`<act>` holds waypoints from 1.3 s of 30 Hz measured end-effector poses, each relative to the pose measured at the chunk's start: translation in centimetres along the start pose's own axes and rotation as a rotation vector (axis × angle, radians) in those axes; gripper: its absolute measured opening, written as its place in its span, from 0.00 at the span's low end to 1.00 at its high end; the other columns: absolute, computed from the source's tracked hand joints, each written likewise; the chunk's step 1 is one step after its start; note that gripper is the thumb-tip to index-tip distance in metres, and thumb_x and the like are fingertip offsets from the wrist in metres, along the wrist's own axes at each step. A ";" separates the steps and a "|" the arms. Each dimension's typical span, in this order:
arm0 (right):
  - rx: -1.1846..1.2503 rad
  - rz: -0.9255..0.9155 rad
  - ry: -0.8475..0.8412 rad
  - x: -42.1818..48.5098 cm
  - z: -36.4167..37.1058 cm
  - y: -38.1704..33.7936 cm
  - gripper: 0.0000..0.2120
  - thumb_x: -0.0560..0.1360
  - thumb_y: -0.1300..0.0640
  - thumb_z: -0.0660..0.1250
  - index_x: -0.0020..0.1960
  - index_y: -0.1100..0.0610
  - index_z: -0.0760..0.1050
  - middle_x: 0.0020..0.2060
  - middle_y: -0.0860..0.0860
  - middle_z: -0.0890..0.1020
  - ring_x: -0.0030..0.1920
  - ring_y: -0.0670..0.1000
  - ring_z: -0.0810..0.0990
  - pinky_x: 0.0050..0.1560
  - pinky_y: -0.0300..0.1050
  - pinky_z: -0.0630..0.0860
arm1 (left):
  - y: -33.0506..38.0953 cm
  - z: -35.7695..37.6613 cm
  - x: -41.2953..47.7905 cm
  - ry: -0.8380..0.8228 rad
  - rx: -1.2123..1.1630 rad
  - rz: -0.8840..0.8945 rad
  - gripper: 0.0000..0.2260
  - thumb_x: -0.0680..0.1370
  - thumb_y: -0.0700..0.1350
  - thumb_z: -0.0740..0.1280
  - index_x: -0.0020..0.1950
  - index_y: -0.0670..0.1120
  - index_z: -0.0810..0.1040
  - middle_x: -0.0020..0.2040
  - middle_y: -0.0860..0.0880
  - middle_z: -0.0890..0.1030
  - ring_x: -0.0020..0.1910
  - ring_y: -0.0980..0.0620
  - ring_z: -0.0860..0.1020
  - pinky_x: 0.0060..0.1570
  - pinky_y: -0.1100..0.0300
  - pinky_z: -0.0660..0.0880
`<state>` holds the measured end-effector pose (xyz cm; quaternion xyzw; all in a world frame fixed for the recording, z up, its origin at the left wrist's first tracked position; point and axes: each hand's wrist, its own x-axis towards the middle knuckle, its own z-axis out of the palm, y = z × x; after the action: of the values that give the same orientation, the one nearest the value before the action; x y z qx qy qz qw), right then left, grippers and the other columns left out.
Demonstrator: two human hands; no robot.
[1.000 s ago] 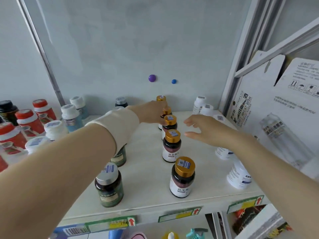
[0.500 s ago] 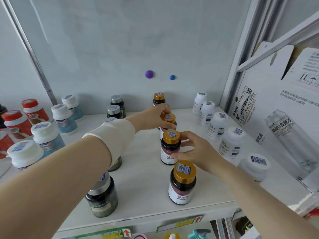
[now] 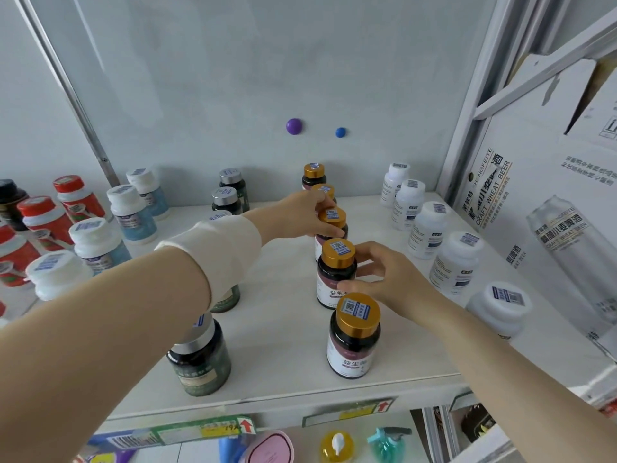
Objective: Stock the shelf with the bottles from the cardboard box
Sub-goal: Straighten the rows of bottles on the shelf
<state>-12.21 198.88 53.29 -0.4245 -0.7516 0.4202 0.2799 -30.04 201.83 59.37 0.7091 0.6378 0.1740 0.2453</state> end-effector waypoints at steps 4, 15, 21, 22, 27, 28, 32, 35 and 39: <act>-0.010 0.006 -0.013 0.1 0.0 0.0 0.21 0.67 0.52 0.74 0.55 0.43 0.68 0.50 0.41 0.77 0.53 0.48 0.78 0.56 0.47 0.77 | 0.1 0.2 -0.1 0.015 0.035 0.003 0.26 0.74 0.50 0.70 0.69 0.46 0.66 0.65 0.47 0.74 0.58 0.49 0.75 0.55 0.61 0.72; -0.114 -0.078 0.109 -0.3 -3.3 -4.2 0.22 0.74 0.46 0.64 0.66 0.51 0.68 0.62 0.45 0.76 0.54 0.45 0.76 0.47 0.38 0.71 | 1.6 -4.9 -3.7 0.109 0.122 0.041 0.23 0.75 0.48 0.70 0.67 0.46 0.68 0.61 0.50 0.76 0.54 0.54 0.74 0.45 0.68 0.69; -0.553 -0.196 0.049 2.4 -2.7 -8.9 0.21 0.75 0.50 0.65 0.65 0.55 0.68 0.63 0.51 0.73 0.63 0.50 0.72 0.56 0.41 0.66 | -0.4 -9.2 -7.0 0.109 0.490 -0.042 0.21 0.75 0.49 0.69 0.66 0.49 0.69 0.63 0.51 0.75 0.60 0.49 0.74 0.61 0.54 0.70; -0.645 -0.209 0.015 2.8 -2.2 -9.6 0.19 0.75 0.51 0.65 0.64 0.55 0.68 0.61 0.52 0.73 0.63 0.52 0.72 0.56 0.43 0.67 | -1.0 -9.6 -7.6 0.098 0.549 -0.065 0.21 0.74 0.50 0.69 0.66 0.50 0.69 0.63 0.51 0.75 0.60 0.49 0.74 0.62 0.51 0.70; -1.040 -0.222 -0.107 3.8 1.5 -12.3 0.23 0.76 0.50 0.63 0.69 0.56 0.63 0.66 0.54 0.67 0.62 0.56 0.71 0.61 0.50 0.71 | -4.6 -11.2 -9.9 0.026 0.768 -0.084 0.23 0.74 0.52 0.68 0.67 0.51 0.67 0.64 0.50 0.74 0.60 0.47 0.74 0.61 0.49 0.71; -1.078 -0.225 -0.125 3.9 2.2 -12.6 0.24 0.77 0.49 0.62 0.70 0.56 0.62 0.67 0.54 0.66 0.63 0.56 0.71 0.62 0.50 0.70 | -5.4 -11.6 -10.1 0.016 0.806 -0.073 0.23 0.74 0.52 0.68 0.67 0.51 0.67 0.64 0.50 0.74 0.60 0.47 0.74 0.60 0.49 0.71; -1.098 -0.199 -0.199 4.0 5.5 -13.9 0.25 0.77 0.48 0.62 0.71 0.54 0.61 0.69 0.52 0.65 0.65 0.53 0.69 0.64 0.47 0.68 | -8.4 -12.3 -10.3 -0.010 0.812 -0.020 0.25 0.75 0.51 0.69 0.69 0.49 0.66 0.65 0.48 0.74 0.61 0.46 0.74 0.61 0.49 0.71; -0.930 -0.153 -0.227 3.7 7.8 -14.0 0.26 0.75 0.48 0.65 0.70 0.53 0.63 0.68 0.48 0.68 0.66 0.48 0.69 0.58 0.38 0.65 | -10.1 -12.0 -10.1 -0.022 0.647 0.036 0.25 0.75 0.48 0.69 0.70 0.45 0.65 0.66 0.46 0.74 0.62 0.45 0.73 0.62 0.54 0.69; -0.531 -0.034 -0.131 2.8 9.9 -12.8 0.30 0.71 0.46 0.69 0.69 0.52 0.64 0.64 0.47 0.73 0.61 0.46 0.73 0.62 0.43 0.72 | -11.4 -10.7 -9.5 -0.013 0.391 0.072 0.25 0.76 0.48 0.67 0.70 0.43 0.64 0.66 0.45 0.73 0.62 0.46 0.74 0.60 0.56 0.68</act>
<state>-26.46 193.73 59.74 -0.4425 -0.8589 0.2302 0.1165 -46.55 194.55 62.26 0.7667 0.6320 0.0511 0.1006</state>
